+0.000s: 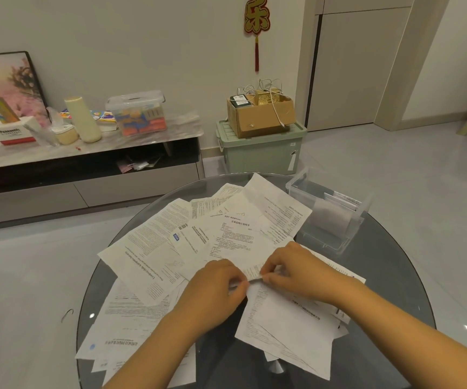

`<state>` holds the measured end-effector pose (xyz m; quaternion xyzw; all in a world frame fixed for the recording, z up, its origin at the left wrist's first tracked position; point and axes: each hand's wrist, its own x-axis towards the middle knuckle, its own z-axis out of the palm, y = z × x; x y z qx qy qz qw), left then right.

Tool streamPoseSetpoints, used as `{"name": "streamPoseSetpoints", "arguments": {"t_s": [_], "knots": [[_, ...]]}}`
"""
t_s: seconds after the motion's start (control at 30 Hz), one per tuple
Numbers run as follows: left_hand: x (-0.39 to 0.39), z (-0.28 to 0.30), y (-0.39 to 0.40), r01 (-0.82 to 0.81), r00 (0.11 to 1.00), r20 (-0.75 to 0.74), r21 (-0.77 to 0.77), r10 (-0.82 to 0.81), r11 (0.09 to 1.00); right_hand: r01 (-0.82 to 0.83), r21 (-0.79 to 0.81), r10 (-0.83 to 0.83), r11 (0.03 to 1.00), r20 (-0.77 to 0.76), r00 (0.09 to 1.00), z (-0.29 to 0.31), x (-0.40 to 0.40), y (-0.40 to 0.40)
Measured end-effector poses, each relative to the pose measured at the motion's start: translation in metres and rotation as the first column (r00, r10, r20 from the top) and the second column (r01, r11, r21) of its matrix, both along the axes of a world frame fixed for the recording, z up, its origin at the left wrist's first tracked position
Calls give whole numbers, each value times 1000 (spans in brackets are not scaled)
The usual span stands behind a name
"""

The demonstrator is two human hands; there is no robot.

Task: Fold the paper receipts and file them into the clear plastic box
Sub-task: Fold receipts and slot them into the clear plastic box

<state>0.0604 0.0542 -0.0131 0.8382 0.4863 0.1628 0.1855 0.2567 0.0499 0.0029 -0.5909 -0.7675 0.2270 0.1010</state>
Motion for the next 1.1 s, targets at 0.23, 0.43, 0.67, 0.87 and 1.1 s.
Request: {"name": "streamPoseSetpoints", "arguments": {"t_s": [0.23,0.43,0.67,0.87,1.1], "knots": [[5,2,1,-152,985,69,-50,156,987,113,38,-110,993,-76,991,-5,-5,6],[7,7,5,-313,885,307,-164,350,935,181,32,-174,983,-167,971,-4,-11,10],[12,25,9,-265,625,566,-494,538,828,297,-153,-328,942,-603,727,12,-13,13],[17,27,10,-14,460,667,-655,586,756,306,-227,-371,925,-718,590,16,-16,8],[25,34,1,146,600,678,-615,425,775,321,-182,-348,929,-723,596,20,-18,6]]}}
